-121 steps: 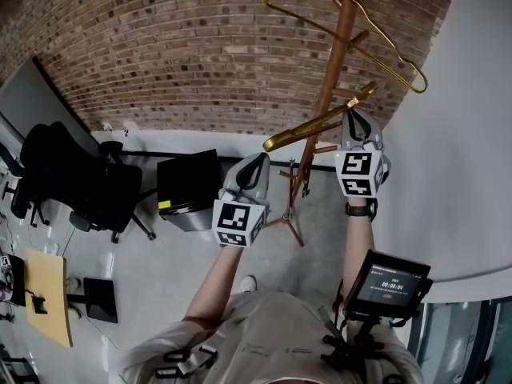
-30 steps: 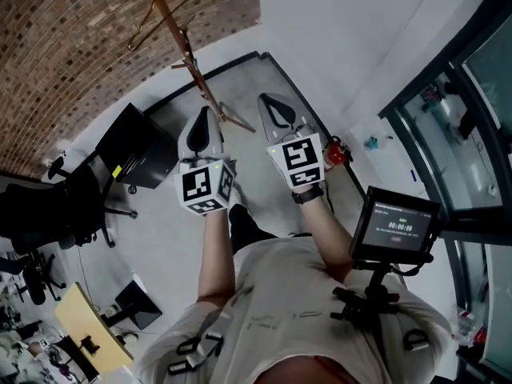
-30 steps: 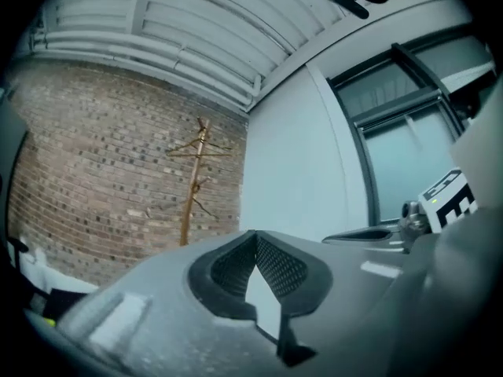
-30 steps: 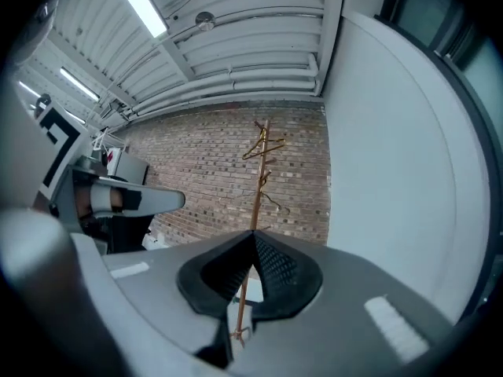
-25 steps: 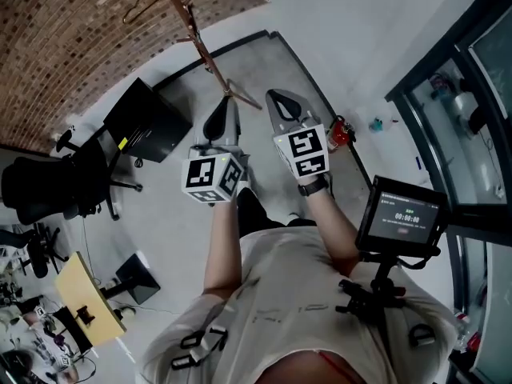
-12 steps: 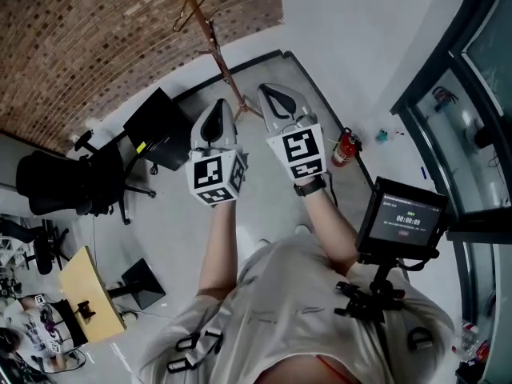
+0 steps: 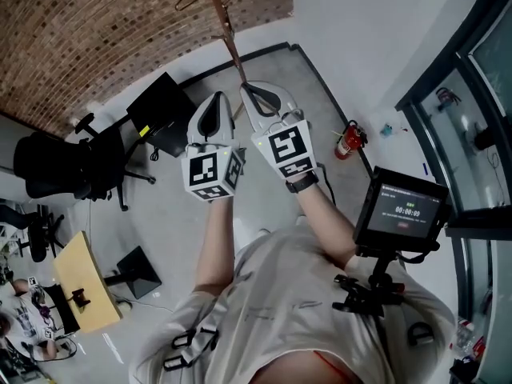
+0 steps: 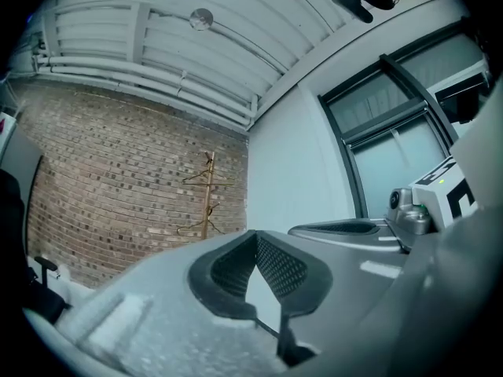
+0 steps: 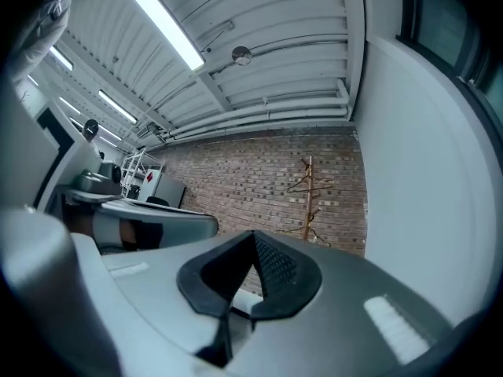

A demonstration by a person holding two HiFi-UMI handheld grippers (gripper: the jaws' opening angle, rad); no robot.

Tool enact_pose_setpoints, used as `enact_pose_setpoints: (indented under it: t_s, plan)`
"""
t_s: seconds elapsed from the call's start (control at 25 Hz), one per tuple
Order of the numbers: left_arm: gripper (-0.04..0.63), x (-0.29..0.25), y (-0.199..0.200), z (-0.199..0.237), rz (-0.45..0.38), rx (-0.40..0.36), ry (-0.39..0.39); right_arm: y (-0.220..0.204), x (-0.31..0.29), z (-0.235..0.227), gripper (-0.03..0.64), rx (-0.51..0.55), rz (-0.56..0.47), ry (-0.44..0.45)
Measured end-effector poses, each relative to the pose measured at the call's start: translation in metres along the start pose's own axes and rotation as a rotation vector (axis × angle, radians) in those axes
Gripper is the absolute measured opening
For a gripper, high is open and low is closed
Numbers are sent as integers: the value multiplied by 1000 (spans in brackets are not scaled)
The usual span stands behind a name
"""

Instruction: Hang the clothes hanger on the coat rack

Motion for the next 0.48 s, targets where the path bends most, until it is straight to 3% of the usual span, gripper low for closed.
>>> enact_pose_setpoints:
  t_s: [0.48]
  plan:
    - [0,6,-13,-4,39,14,-61,-9,12,7,3,-1,42,-33]
Point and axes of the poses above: the fingertips, and each gripper's own axes: x backward along the fingers, z to its left, y out of its top, the point moved 7 cm from there along x, backward along the fingers, and after that the axes turned 15 degrees about x, right-handed, at the moved point
